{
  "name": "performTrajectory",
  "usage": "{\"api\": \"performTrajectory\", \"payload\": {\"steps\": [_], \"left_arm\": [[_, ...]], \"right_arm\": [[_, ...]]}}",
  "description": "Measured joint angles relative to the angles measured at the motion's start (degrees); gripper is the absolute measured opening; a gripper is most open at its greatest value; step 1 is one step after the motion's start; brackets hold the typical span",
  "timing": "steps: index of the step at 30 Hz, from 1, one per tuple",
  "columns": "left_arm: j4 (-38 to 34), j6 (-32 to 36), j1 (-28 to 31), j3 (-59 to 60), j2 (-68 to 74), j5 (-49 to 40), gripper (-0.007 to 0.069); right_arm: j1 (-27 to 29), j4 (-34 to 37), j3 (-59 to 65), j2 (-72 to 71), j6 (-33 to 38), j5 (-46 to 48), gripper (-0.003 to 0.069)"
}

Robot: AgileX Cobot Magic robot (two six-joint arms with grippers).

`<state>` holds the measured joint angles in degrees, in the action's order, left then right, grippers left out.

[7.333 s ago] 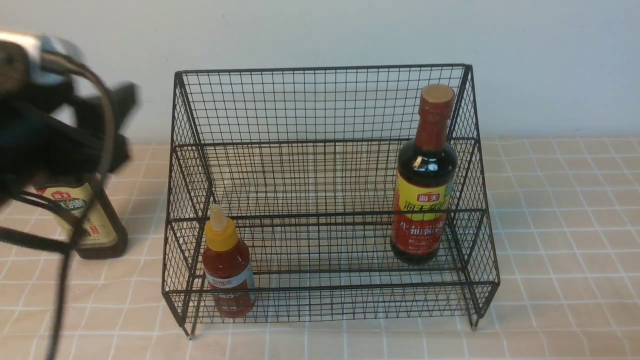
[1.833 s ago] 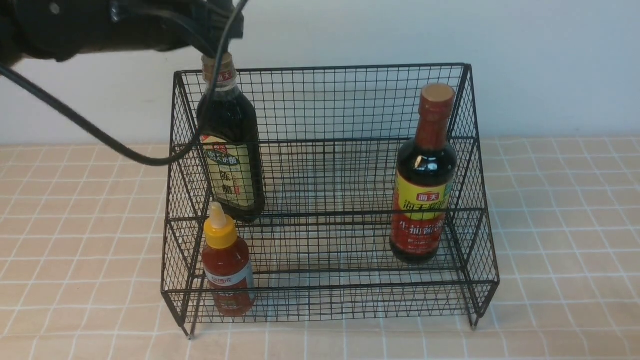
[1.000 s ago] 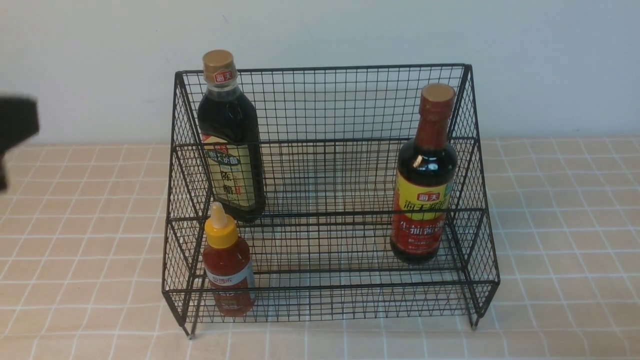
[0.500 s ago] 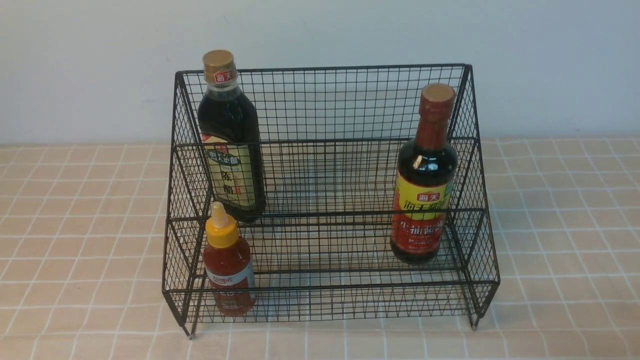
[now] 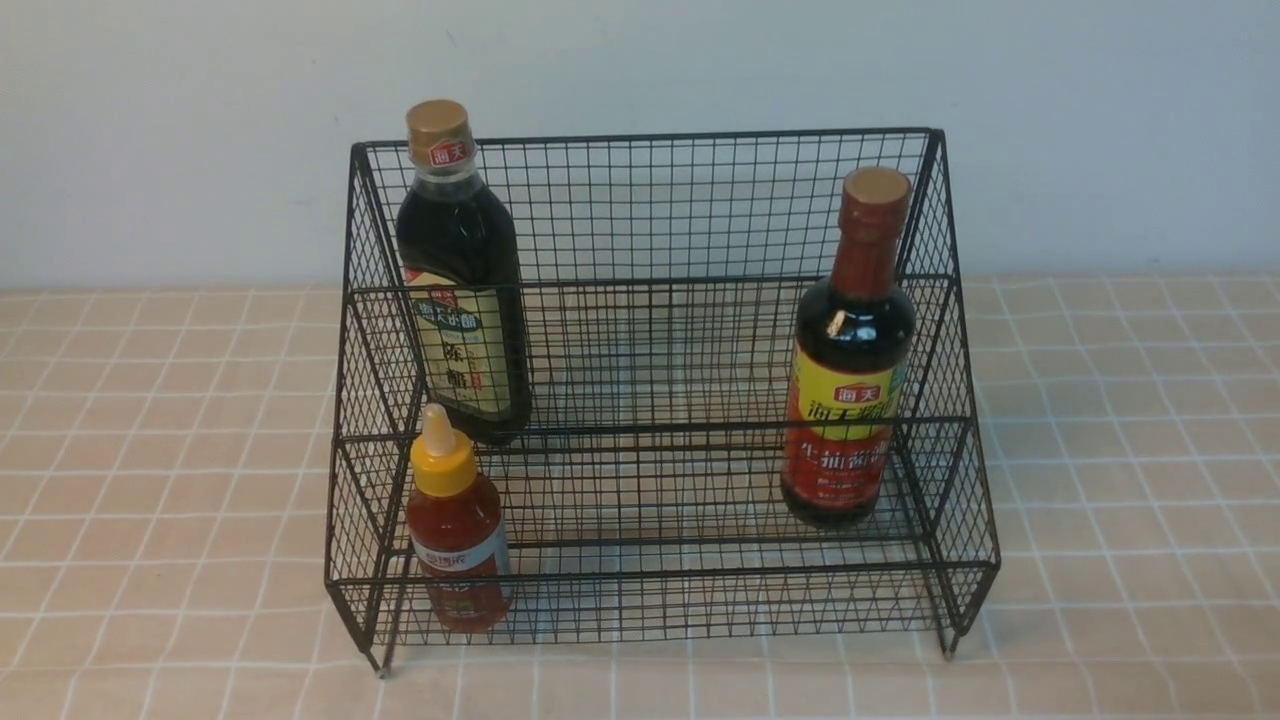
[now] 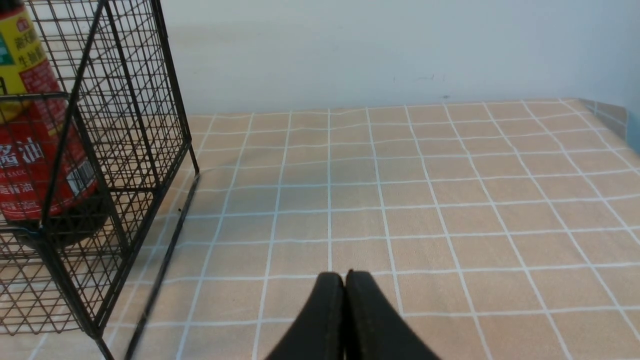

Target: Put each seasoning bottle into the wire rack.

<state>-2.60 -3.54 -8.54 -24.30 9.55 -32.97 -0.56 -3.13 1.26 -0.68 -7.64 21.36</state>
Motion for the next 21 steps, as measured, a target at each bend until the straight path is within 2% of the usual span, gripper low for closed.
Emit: {"api": "performTrajectory", "payload": {"steps": [6, 10, 21], "left_arm": [[0.9, 0.1, 6.9, 16.4, -8.7, 6.6, -0.0007], [3.1, 0.1, 8.2, 23.0, -10.2, 7.9, -0.0007], [3.2, 0.0, 8.3, 25.6, -10.2, 10.7, -0.0007]], "right_arm": [[0.0, 0.0, 0.0, 0.0, 0.0, 0.0, -0.0014], [0.0, 0.0, 0.0, 0.0, 0.0, 0.0, -0.0014], [0.0, 0.0, -0.1, 0.0, 0.0, 0.1, -0.0014]]}}
